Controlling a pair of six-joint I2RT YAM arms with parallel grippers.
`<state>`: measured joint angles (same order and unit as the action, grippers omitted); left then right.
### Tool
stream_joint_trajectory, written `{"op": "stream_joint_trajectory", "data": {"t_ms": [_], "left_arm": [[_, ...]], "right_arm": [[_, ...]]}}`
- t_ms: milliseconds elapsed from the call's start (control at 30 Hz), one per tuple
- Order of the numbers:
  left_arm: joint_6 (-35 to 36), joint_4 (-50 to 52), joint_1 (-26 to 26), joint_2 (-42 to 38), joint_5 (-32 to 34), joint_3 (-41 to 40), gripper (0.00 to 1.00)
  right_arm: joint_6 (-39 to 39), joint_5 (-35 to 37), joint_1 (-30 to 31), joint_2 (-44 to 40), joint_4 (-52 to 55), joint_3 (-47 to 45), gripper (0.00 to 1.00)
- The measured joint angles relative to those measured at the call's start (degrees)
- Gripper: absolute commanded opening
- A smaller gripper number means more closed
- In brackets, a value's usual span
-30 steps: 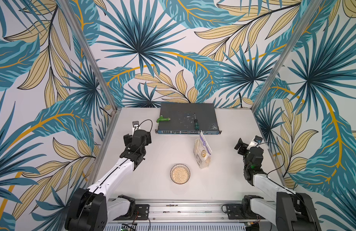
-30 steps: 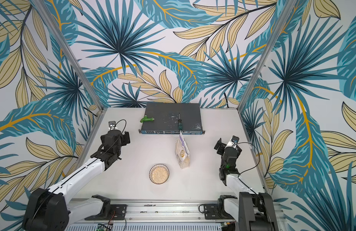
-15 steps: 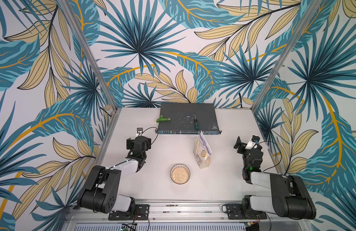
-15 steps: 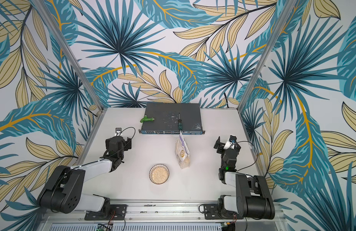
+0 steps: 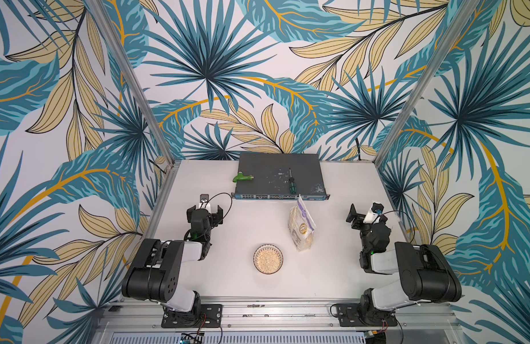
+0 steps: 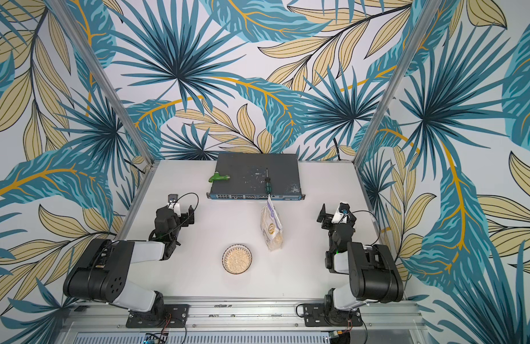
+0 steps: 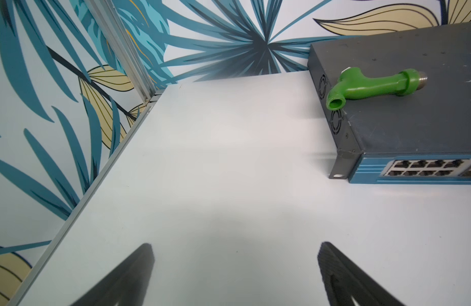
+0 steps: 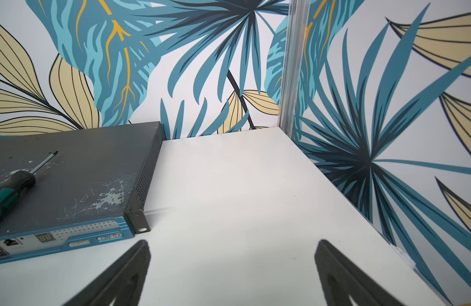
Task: Pour the oats into the breakfast bowl
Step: Reset both arms
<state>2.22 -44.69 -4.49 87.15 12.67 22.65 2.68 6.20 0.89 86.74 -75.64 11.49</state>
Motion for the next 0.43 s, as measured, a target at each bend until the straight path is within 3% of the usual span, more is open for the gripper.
{"op": "stream_joint_trajectory", "data": {"t_ms": [433], "left_arm": [[0.0, -1.0, 0.1, 0.0, -1.4, 0.0, 1.0]], "right_arm": [[-0.4, -0.3, 0.0, 0.0, 0.0, 0.0, 1.0]]}}
